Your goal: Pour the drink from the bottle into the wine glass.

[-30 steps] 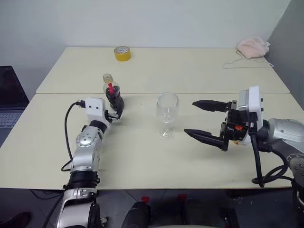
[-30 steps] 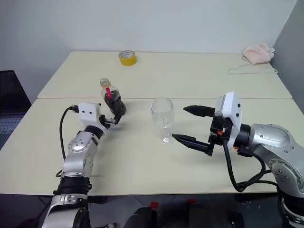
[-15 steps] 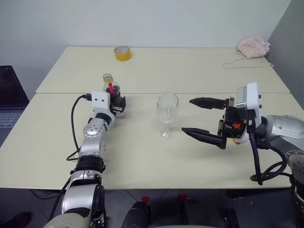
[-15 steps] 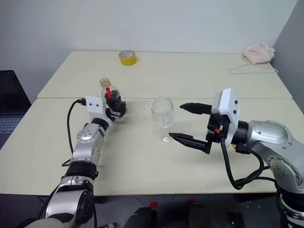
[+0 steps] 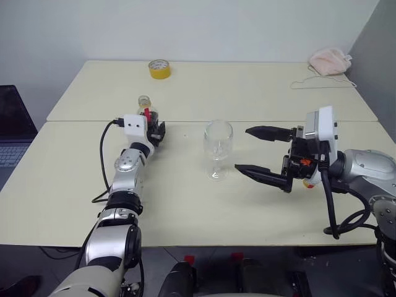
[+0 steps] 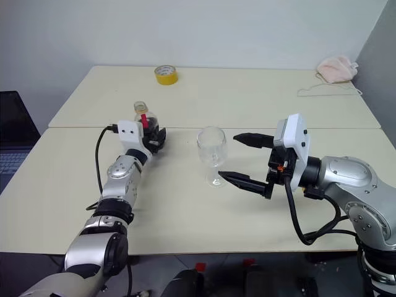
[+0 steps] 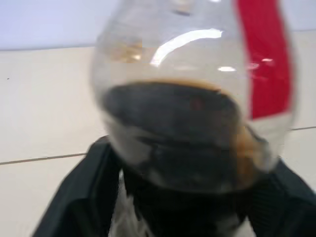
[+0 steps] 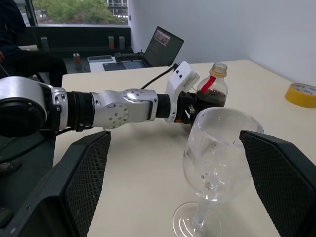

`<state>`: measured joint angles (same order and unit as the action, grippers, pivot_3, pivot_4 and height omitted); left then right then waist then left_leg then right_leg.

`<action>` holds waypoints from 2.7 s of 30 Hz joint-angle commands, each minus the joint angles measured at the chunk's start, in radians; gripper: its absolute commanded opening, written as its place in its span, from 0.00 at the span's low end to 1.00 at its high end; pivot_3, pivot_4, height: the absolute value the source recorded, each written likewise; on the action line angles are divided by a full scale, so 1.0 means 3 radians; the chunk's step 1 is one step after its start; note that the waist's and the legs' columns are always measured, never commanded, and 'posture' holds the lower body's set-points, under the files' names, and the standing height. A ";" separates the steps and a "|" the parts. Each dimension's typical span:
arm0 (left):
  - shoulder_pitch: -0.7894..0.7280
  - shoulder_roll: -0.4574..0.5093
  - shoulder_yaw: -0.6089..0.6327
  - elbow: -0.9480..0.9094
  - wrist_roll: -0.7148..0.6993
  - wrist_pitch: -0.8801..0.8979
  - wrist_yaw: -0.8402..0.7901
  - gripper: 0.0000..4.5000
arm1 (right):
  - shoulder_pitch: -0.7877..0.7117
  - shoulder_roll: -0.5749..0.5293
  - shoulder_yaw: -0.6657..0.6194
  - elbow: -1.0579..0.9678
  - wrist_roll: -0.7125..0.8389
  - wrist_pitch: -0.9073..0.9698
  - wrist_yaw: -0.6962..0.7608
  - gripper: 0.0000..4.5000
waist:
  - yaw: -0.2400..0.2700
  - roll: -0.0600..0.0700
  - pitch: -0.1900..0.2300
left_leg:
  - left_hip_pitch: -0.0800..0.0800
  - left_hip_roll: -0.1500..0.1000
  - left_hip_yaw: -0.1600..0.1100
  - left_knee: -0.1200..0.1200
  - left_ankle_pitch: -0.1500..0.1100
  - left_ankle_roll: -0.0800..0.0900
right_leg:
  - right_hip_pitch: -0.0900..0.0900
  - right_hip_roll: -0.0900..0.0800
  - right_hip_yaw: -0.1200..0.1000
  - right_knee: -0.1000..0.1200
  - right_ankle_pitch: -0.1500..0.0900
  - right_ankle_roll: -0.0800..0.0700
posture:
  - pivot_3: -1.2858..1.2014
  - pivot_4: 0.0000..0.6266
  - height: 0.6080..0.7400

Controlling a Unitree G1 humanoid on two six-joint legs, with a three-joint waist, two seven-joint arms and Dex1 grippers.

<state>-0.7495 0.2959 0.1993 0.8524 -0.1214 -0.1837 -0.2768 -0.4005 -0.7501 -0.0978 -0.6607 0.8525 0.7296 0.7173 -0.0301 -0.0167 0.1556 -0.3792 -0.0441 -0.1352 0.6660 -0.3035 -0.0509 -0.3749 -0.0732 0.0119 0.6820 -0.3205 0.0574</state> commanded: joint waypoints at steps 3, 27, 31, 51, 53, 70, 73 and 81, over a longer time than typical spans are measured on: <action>-0.0042 -0.0008 0.0045 -0.0117 -0.0087 -0.0033 -0.0074 0.34 | -0.0008 0.0031 -0.0042 -0.0050 0.0010 -0.0058 -0.0028 1.00 | -0.0002 -0.0002 0.0001 | -0.0002 0.0000 -0.0001 0.0001 0.0000 0.0000 | -0.0003 0.0000 -0.0001 0.0001 0.0000 0.0000 | 0.52 0.24 1.00; 0.0549 0.0286 -0.0187 -0.2518 -0.0327 0.1383 -0.0412 0.18 | 0.0163 0.0045 -0.0159 -0.0243 0.0080 -0.0051 -0.0162 1.00 | -0.0003 -0.0002 0.0001 | -0.0004 0.0001 0.0001 0.0001 0.0000 -0.0001 | -0.0005 0.0000 0.0002 0.0001 0.0000 0.0000 | 0.52 0.24 1.00; 0.0481 0.0462 -0.0345 -0.2605 -0.0201 0.1255 -0.0607 0.18 | 0.0195 0.0104 -0.0090 -0.0289 0.0058 -0.0060 -0.0244 1.00 | -0.0003 -0.0002 0.0002 | -0.0003 0.0002 0.0000 0.0001 0.0000 0.0000 | -0.0004 0.0001 0.0002 0.0000 0.0000 0.0000 | 0.52 0.24 1.00; -0.0077 0.0936 -0.0943 -0.1941 0.0775 -0.0298 -0.0942 0.18 | 0.0200 0.0332 0.0264 -0.0265 -0.0300 -0.0106 -0.0431 1.00 | -0.0007 -0.0002 0.0002 | -0.0004 0.0000 0.0001 0.0000 0.0000 0.0000 | -0.0006 0.0001 0.0002 0.0000 0.0000 0.0000 | 0.52 0.24 1.00; -0.0108 0.0933 -0.0971 -0.1873 0.0823 -0.0407 -0.0931 0.18 | 0.0181 0.0363 0.0307 -0.0241 -0.0359 -0.0104 -0.0461 1.00 | -0.0008 -0.0002 0.0002 | -0.0005 0.0000 0.0001 0.0000 0.0000 0.0000 | -0.0007 0.0001 0.0002 0.0000 0.0000 0.0000 | 0.52 0.24 1.00; -0.0334 0.1076 -0.1156 -0.1400 0.1427 -0.1488 -0.0701 0.18 | 0.0114 0.0621 0.0522 0.0025 -0.0900 -0.0235 -0.0617 1.00 | -0.0018 -0.0002 0.0002 | -0.0006 -0.0001 0.0002 -0.0001 0.0000 0.0000 | -0.0011 0.0002 0.0002 0.0003 0.0000 0.0000 | 0.52 0.24 1.00; -0.0355 0.1108 -0.1170 -0.1358 0.1535 -0.1587 -0.0643 0.18 | 0.0075 0.0681 0.0551 0.0036 -0.0944 -0.0225 -0.0643 1.00 | -0.0019 -0.0002 0.0002 | -0.0006 -0.0001 0.0001 -0.0001 0.0000 0.0000 | -0.0012 0.0002 0.0002 0.0004 0.0000 0.0000 | 0.52 0.24 1.00; -0.0417 0.1119 -0.1210 -0.1319 0.1820 -0.1729 -0.0416 0.18 | -0.0064 0.0770 0.0596 0.0005 -0.0937 -0.0132 -0.0659 1.00 | -0.0036 -0.0002 0.0002 | -0.0008 -0.0002 0.0001 -0.0001 0.0000 0.0000 | -0.0014 0.0002 0.0002 0.0006 0.0000 0.0000 | 0.52 0.24 1.00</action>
<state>-0.8342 0.6171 -0.1717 0.4820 0.4185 -0.6777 -0.4408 -0.4030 -0.5234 0.0826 -0.6253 0.5705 0.6910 0.5222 -0.0410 -0.0174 0.1562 -0.3817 -0.0446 -0.1349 0.6657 -0.3034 -0.0510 -0.3792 -0.0726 0.0125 0.6839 -0.3206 0.0574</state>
